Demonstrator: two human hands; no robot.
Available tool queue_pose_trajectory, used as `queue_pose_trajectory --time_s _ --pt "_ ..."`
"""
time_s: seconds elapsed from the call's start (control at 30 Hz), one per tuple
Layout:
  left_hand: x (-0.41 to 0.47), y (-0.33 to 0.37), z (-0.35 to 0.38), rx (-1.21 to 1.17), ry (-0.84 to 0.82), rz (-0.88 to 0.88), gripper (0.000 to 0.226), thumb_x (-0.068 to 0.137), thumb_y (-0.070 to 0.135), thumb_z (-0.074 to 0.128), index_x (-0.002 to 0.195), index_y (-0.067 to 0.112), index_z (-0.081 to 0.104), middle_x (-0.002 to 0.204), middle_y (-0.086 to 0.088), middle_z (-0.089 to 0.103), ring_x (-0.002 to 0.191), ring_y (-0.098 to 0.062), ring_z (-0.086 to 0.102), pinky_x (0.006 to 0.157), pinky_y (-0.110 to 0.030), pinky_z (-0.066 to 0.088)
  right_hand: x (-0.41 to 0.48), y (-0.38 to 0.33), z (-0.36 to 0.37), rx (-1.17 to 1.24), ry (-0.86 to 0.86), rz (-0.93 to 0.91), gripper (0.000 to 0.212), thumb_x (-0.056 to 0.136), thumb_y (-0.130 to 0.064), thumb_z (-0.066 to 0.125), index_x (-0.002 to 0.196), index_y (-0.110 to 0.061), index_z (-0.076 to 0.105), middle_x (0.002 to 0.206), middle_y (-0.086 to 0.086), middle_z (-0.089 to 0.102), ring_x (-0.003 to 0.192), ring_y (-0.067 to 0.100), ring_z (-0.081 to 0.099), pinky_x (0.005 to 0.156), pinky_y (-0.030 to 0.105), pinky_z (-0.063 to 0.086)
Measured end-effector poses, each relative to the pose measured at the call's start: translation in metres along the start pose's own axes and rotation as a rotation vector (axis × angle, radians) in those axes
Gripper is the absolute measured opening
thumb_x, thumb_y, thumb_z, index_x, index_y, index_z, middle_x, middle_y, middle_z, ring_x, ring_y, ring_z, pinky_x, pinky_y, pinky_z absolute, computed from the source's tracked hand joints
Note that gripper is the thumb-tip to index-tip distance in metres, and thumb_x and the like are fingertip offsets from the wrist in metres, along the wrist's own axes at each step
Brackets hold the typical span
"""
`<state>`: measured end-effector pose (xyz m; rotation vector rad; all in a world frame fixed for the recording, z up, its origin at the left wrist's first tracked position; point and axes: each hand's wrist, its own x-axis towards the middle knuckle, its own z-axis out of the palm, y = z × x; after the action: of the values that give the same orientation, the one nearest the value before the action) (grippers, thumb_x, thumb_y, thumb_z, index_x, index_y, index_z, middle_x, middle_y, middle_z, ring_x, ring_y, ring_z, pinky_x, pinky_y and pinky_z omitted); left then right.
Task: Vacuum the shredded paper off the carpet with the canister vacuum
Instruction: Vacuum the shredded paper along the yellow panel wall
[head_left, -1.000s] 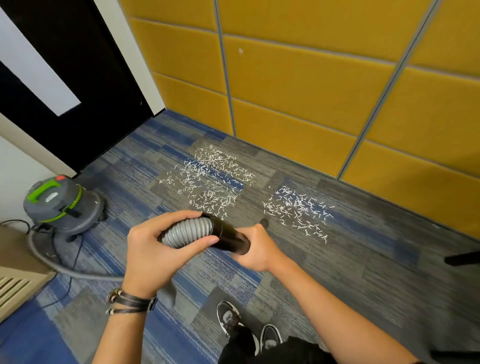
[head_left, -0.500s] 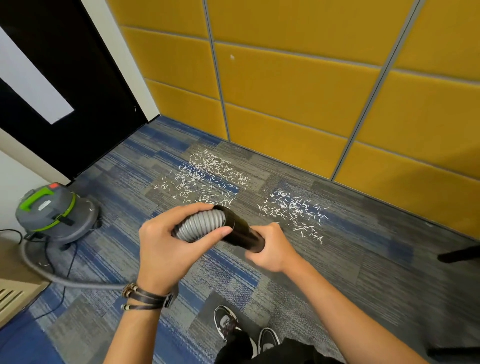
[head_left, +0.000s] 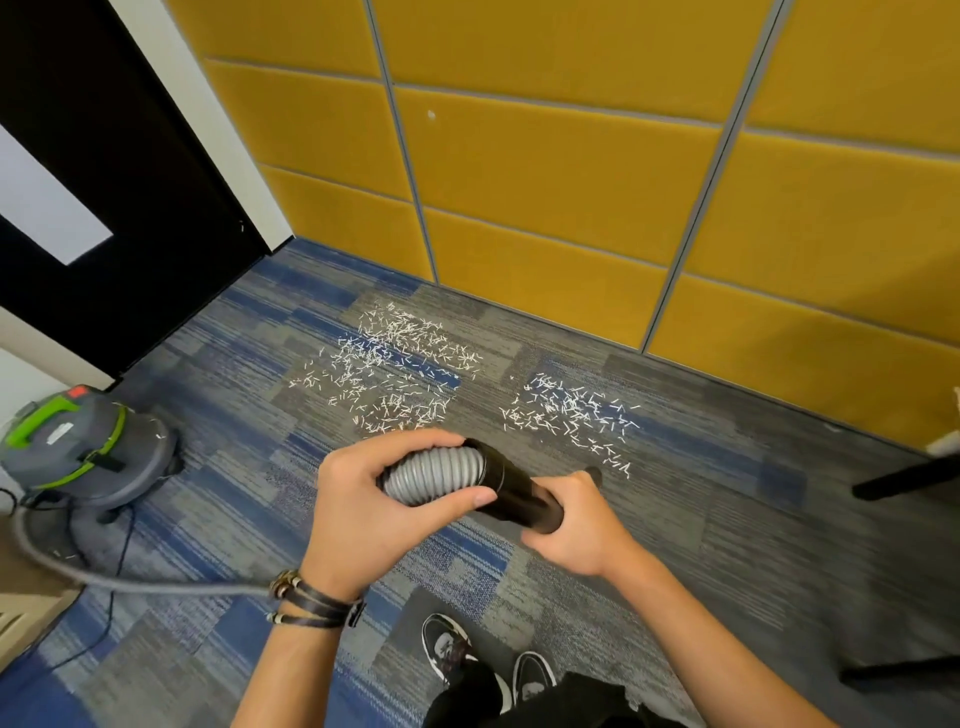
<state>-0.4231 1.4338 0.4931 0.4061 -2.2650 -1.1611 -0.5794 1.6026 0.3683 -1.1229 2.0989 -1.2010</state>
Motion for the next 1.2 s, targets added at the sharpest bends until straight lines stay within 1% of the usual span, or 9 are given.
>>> queue_pose_trajectory --time_s 0.17,0.27,0.43,0.57,0.63,0.73,0.87,1.03,1.2 --pt "0.001 0.000 0.008 0.055 0.091 0.037 0.042 0.070 0.051 0.090 0.105 0.029 0.081 0.102 0.019 0.078 0.095 -0.004 0.076 0.087 -0.019 0.057 0.008 -0.005 -0.010 -0.026 0.018 -0.024 0.039 0.069 -0.004 0.073 0.058 -0.030 0.046 0.048 -0.016 0.050 0.045 0.008 0.047 0.050 0.012 0.028" --pt "0.004 -0.003 0.013 0.061 0.065 0.031 0.044 0.070 0.051 0.091 0.105 0.028 0.081 0.103 0.019 0.078 0.096 -0.004 0.075 0.087 -0.020 0.057 0.011 -0.003 -0.012 -0.003 0.011 -0.018 0.037 0.069 -0.008 0.072 0.059 -0.032 0.046 0.050 -0.016 0.051 0.044 0.008 0.045 0.050 0.012 0.029" --pt "0.008 -0.008 0.019 -0.017 -0.057 0.019 0.047 0.066 0.051 0.094 0.105 0.029 0.080 0.101 0.017 0.079 0.093 -0.008 0.077 0.083 -0.022 0.059 -0.003 0.009 -0.009 0.013 0.019 0.036 0.025 0.069 -0.008 0.069 0.060 -0.022 0.050 0.050 -0.010 0.050 0.046 0.009 0.046 0.050 0.017 0.031" --pt "0.014 -0.008 0.024 -0.006 -0.116 0.035 0.046 0.066 0.055 0.092 0.104 0.032 0.081 0.100 0.021 0.078 0.091 -0.004 0.076 0.082 -0.019 0.059 -0.018 0.017 -0.011 0.015 0.067 0.087 0.025 0.067 -0.009 0.069 0.058 -0.025 0.051 0.050 -0.008 0.053 0.046 0.008 0.046 0.051 0.016 0.031" --pt "0.015 -0.009 0.026 0.003 -0.107 0.042 0.045 0.067 0.055 0.092 0.104 0.031 0.081 0.100 0.021 0.079 0.092 -0.002 0.076 0.083 -0.019 0.059 -0.019 0.018 -0.012 0.014 0.078 0.115 0.021 0.066 -0.010 0.069 0.058 -0.021 0.053 0.051 -0.005 0.055 0.046 0.007 0.046 0.050 0.018 0.032" --pt "0.015 -0.009 0.022 0.045 -0.062 0.079 0.047 0.069 0.053 0.092 0.106 0.026 0.083 0.101 0.019 0.079 0.093 -0.002 0.076 0.084 -0.020 0.059 -0.013 0.013 -0.010 0.006 0.088 0.113 0.028 0.067 -0.010 0.070 0.057 -0.027 0.050 0.050 -0.009 0.053 0.045 0.008 0.046 0.049 0.017 0.031" --pt "0.019 -0.010 0.001 0.076 -0.009 0.102 0.048 0.068 0.052 0.092 0.105 0.023 0.083 0.101 0.017 0.079 0.093 -0.002 0.076 0.084 -0.019 0.058 0.005 -0.002 0.003 0.003 0.060 0.079 0.031 0.068 -0.007 0.072 0.058 -0.026 0.049 0.049 -0.009 0.050 0.045 0.008 0.045 0.050 0.015 0.029" --pt "0.020 -0.020 -0.018 0.018 0.017 0.037 0.049 0.066 0.052 0.093 0.105 0.024 0.082 0.099 0.014 0.080 0.092 -0.008 0.077 0.083 -0.023 0.060 0.015 -0.015 0.011 -0.010 -0.008 0.072 0.019 0.069 -0.011 0.070 0.062 -0.015 0.053 0.055 0.007 0.055 0.046 0.008 0.042 0.048 0.021 0.031" --pt "0.021 -0.032 -0.020 -0.023 0.044 0.020 0.047 0.067 0.051 0.092 0.104 0.023 0.083 0.098 0.014 0.080 0.092 -0.009 0.077 0.083 -0.025 0.061 0.012 -0.019 0.010 -0.059 -0.009 0.079 0.016 0.070 -0.013 0.070 0.064 -0.011 0.055 0.054 0.006 0.055 0.045 0.010 0.043 0.049 0.018 0.030"
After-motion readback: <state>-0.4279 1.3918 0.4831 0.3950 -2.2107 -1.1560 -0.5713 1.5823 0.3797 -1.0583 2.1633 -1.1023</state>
